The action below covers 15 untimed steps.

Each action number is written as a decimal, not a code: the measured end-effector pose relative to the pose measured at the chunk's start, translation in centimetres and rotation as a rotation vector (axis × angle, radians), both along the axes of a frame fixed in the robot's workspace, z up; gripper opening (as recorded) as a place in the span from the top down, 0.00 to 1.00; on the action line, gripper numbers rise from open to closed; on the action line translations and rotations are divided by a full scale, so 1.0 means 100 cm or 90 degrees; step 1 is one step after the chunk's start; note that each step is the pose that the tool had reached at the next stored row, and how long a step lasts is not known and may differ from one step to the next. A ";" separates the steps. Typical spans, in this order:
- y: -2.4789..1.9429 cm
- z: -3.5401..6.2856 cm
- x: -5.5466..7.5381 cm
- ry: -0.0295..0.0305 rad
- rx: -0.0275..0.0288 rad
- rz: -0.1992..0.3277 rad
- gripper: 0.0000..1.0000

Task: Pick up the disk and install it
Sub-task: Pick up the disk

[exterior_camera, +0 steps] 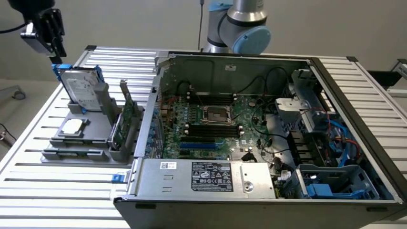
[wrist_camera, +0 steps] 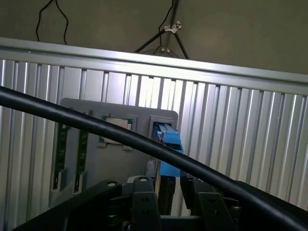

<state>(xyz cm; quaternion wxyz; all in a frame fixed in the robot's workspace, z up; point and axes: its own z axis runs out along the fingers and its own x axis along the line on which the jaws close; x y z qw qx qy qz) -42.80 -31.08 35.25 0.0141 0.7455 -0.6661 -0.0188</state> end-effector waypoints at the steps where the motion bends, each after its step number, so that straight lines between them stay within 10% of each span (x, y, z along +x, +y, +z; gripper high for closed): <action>1: 0.0000 -0.0001 -0.001 -0.0006 0.0000 0.002 0.58; 9: 0.0006 -0.0067 -0.001 -0.0193 -0.0003 0.017 0.46; 15: 0.0013 -0.0143 -0.002 -0.0235 -0.0005 0.024 0.46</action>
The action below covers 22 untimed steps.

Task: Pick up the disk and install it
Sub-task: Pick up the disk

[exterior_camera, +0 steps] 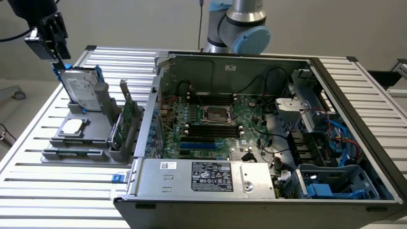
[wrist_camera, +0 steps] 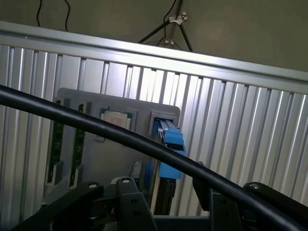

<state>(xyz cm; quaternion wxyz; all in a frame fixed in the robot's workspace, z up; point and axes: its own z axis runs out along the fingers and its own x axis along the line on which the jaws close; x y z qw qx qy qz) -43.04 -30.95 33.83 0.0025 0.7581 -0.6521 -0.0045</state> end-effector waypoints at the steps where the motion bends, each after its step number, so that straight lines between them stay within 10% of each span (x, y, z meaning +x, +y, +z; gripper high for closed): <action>1: 0.0000 -0.0009 0.000 0.0000 0.0000 0.000 0.46; 22: 0.0009 -0.0379 -0.007 -0.0083 0.0000 0.011 0.46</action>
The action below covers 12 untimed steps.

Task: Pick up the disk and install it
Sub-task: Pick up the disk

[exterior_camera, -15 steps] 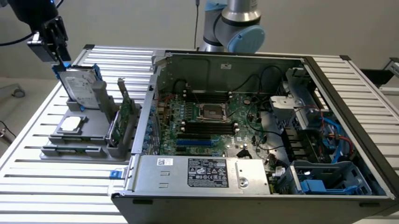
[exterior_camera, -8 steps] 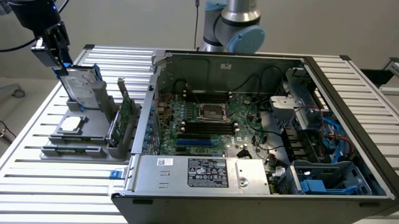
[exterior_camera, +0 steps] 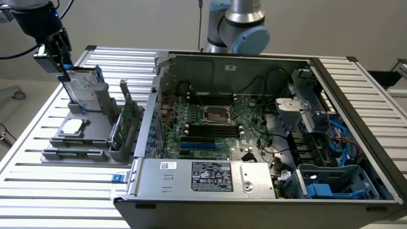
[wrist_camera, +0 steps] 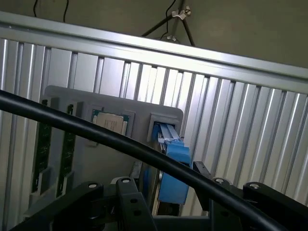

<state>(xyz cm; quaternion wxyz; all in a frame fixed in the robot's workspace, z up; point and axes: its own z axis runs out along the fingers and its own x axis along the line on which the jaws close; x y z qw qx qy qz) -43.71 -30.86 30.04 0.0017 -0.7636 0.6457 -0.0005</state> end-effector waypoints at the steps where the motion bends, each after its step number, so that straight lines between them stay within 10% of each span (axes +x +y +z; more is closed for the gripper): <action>1: 0.0003 -0.0020 -0.001 -0.0002 0.0001 0.000 0.46; 12: 0.0048 -0.0143 -0.004 -0.0001 0.0000 0.000 0.46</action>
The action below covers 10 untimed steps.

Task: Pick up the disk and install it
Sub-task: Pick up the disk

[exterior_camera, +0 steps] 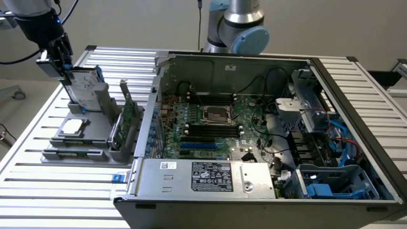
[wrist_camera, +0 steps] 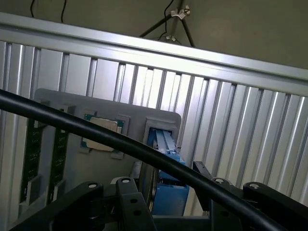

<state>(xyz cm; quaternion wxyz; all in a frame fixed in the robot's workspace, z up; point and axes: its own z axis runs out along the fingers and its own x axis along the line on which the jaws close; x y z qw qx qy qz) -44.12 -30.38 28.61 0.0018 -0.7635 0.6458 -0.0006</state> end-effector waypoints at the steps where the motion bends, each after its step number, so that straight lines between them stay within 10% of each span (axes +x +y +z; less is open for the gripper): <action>1: 0.0005 -0.0005 0.000 0.0000 0.0000 0.000 0.46; 10: 0.0033 -0.0033 -0.003 0.0010 0.0000 -0.004 0.46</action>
